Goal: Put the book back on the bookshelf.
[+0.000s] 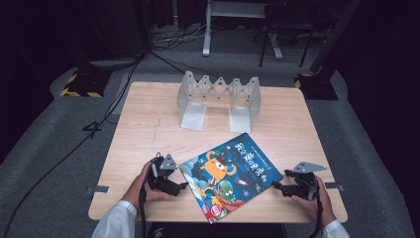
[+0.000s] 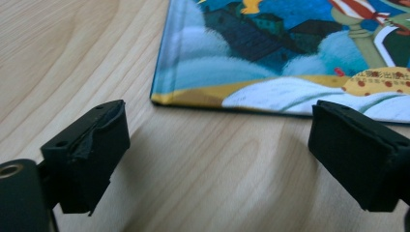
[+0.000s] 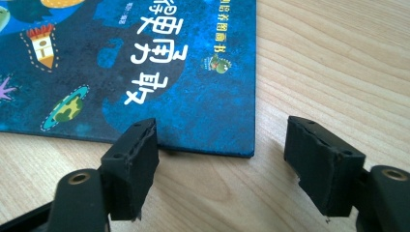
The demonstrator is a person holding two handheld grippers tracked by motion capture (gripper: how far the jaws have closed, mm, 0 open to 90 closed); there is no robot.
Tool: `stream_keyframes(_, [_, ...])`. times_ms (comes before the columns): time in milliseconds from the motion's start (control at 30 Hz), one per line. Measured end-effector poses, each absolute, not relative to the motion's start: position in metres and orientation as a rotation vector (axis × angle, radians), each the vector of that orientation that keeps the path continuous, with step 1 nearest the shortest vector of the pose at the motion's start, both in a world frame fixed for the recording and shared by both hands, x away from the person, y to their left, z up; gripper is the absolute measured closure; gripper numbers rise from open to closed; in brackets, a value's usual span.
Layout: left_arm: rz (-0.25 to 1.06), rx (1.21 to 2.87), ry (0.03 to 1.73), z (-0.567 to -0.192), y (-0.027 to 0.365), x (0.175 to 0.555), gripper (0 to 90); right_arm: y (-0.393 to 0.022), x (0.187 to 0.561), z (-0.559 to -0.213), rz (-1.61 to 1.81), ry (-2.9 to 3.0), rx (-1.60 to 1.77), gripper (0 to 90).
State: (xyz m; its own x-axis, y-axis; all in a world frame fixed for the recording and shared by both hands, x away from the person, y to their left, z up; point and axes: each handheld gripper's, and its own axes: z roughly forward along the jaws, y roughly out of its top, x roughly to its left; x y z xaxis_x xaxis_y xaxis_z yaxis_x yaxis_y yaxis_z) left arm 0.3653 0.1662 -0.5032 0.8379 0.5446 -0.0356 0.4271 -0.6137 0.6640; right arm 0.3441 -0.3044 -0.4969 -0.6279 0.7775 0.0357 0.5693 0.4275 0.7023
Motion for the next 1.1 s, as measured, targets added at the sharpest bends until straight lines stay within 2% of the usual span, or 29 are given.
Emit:
stream_keyframes(67, [0.211,2.348,0.657,-0.504,0.16,0.37,4.3,-0.305,0.345,-0.497,1.01,2.39,1.166,28.2])
stream_keyframes(100, [0.189,2.338,0.653,-0.505,0.157,0.371,0.0,-0.305,0.345,-0.497,1.009,2.389,1.167,28.2])
stream_keyframes(133, [0.135,2.327,0.627,-0.504,0.155,0.373,0.0,-0.305,0.344,-0.497,1.01,2.387,1.166,28.3])
stream_keyframes(267, [0.091,2.319,0.611,-0.503,0.148,0.375,0.0,-0.306,0.341,-0.498,1.011,2.358,1.181,30.1])
stream_keyframes(400, [0.051,2.345,0.531,-0.502,0.137,0.366,0.4,-0.302,0.336,-0.499,0.981,2.316,1.164,39.4])
stream_keyframes(567, [0.035,2.358,0.477,-0.502,0.126,0.351,1.0,-0.297,0.341,-0.499,0.981,2.305,1.179,39.6])
stream_keyframes(767, [0.028,2.342,0.477,-0.502,0.135,0.332,6.2,-0.288,0.348,-0.498,0.973,2.301,1.194,44.5])
stream_keyframes(1100, [0.063,2.351,0.472,-0.501,0.144,0.306,14.2,-0.26,0.374,-0.496,0.927,2.305,1.181,45.0])
